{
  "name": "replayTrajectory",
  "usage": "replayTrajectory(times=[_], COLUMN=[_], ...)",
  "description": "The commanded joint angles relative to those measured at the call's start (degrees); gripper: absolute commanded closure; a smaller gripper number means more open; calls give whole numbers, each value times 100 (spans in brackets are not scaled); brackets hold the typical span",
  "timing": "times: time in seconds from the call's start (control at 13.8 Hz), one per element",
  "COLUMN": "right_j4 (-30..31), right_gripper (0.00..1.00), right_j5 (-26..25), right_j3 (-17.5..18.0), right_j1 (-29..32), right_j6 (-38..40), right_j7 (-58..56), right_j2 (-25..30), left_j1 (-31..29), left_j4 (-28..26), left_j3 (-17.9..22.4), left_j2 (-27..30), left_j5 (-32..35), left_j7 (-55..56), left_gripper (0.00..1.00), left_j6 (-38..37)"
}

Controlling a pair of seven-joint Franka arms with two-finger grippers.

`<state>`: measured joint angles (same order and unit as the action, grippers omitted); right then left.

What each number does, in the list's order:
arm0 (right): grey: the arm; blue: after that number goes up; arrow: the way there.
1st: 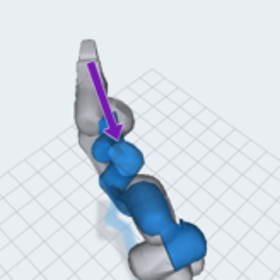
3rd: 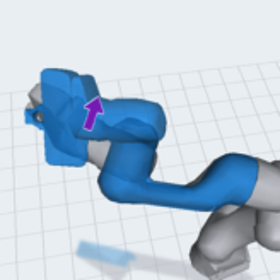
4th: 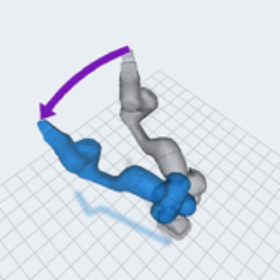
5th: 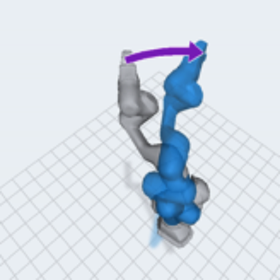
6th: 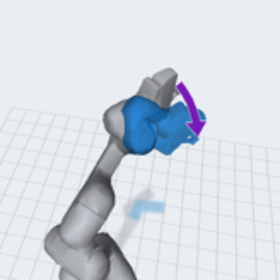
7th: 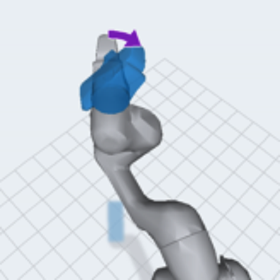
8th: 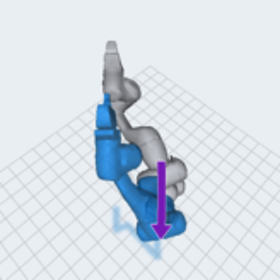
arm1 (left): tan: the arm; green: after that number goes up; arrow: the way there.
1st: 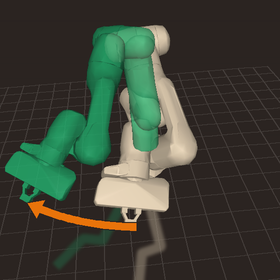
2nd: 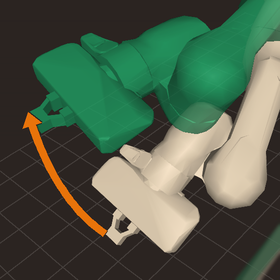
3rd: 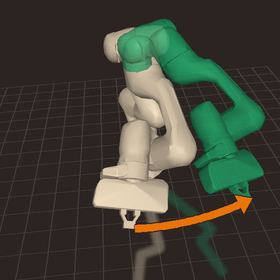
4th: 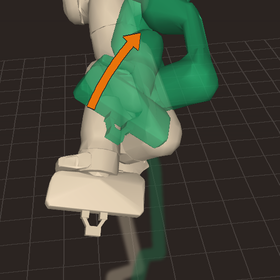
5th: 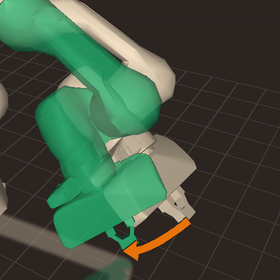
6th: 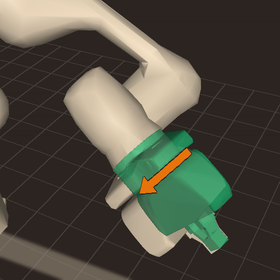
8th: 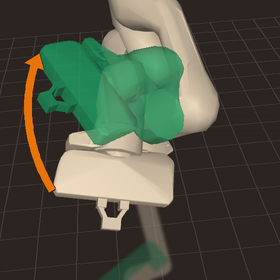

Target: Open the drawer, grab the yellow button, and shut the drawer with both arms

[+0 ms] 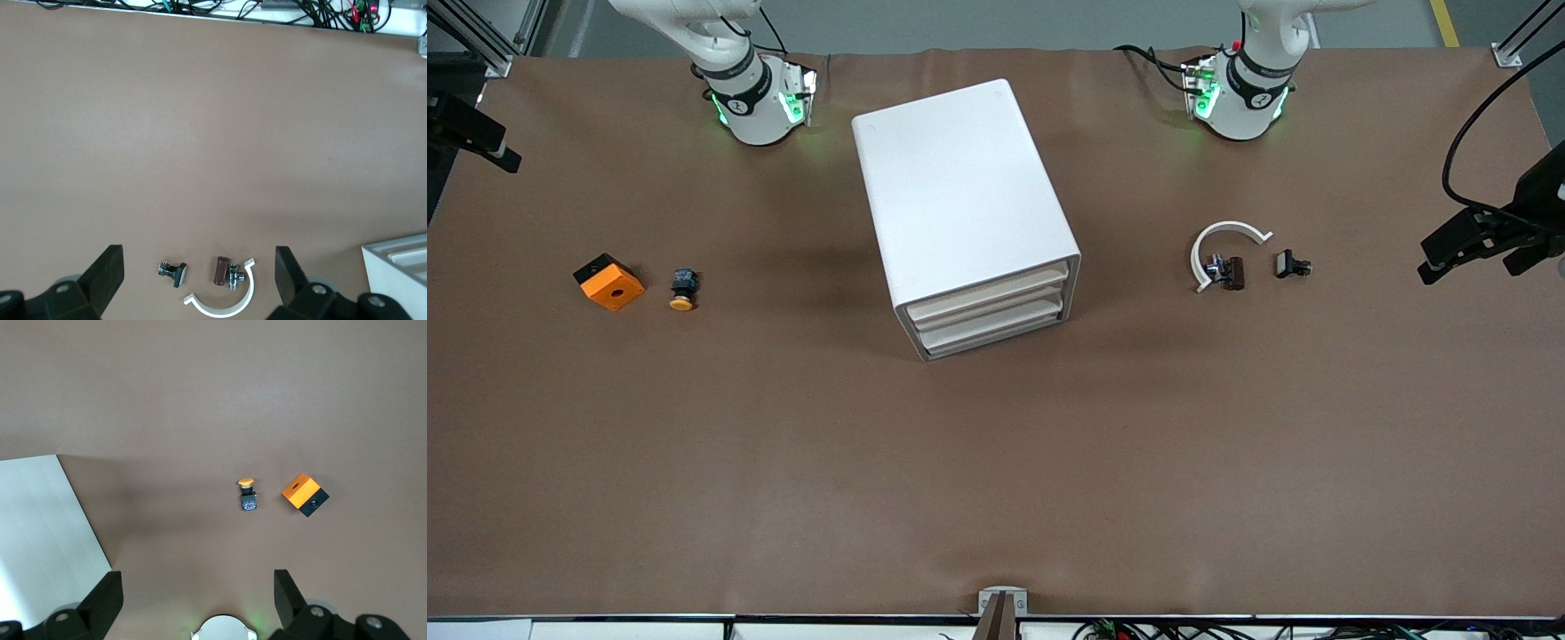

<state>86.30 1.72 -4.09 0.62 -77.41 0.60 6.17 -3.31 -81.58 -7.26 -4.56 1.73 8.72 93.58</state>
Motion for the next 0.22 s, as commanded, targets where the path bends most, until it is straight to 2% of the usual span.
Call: replayTrajectory(times=[0.0,0.14], right_j4=[116,116], right_gripper=[0,0], right_j5=[118,118], right_j3=[32,32], right_j1=[87,87], right_j6=[-11,-11], right_j7=[-52,-52], right_j2=[130,130], left_j1=[-20,-90], left_j4=[-34,28], left_j3=[-38,-39], left_j2=[69,69], left_j5=[65,-57], left_j7=[-125,-212], left_gripper=[0,0], left_j6=[-111,-295])
